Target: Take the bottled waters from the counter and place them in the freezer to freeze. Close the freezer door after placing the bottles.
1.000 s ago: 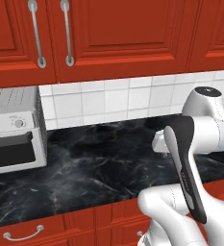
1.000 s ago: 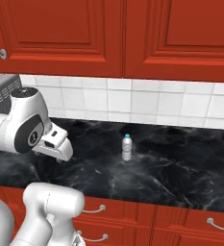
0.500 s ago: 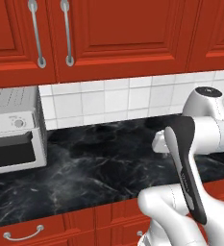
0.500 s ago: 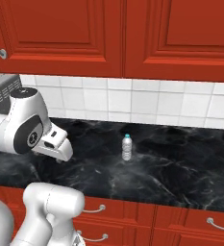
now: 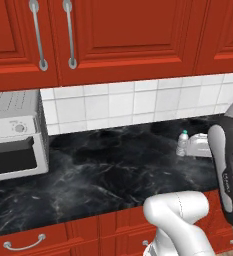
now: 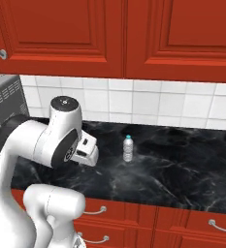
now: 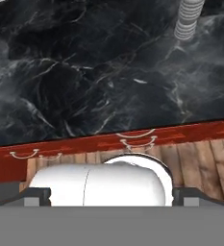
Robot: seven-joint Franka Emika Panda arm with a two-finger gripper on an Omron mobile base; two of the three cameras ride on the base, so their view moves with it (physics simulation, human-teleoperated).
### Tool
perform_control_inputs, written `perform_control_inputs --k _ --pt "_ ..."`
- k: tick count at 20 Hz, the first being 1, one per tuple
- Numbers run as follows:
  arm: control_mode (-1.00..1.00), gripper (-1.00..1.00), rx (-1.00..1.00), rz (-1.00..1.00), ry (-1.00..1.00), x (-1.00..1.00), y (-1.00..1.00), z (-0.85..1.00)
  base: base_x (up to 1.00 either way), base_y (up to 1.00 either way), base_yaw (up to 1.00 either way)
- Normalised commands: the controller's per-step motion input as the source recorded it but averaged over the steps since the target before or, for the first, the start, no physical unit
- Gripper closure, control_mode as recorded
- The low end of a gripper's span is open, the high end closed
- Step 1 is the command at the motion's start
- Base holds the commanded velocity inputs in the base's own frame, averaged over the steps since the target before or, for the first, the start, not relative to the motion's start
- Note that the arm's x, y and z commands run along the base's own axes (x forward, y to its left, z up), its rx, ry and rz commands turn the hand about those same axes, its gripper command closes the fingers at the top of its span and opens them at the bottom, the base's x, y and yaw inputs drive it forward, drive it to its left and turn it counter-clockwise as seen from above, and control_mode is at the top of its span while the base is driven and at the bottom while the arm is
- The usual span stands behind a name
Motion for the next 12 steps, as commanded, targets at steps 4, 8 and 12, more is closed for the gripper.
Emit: perform_control_inputs --k 4,8,12 --pt "-1.00 -1.00 0.06 0.24 -0.35 0.08 -0.66 0.00 0.00 0.00 0.00" --pt "-1.00 -1.00 0.00 0.34 -0.61 0.23 -0.43 -0.11 0.00 0.00 0.00" --pt "-1.00 -1.00 0.02 0.38 -0.66 0.26 -0.57 -0.41 0.00 0.00 0.00"
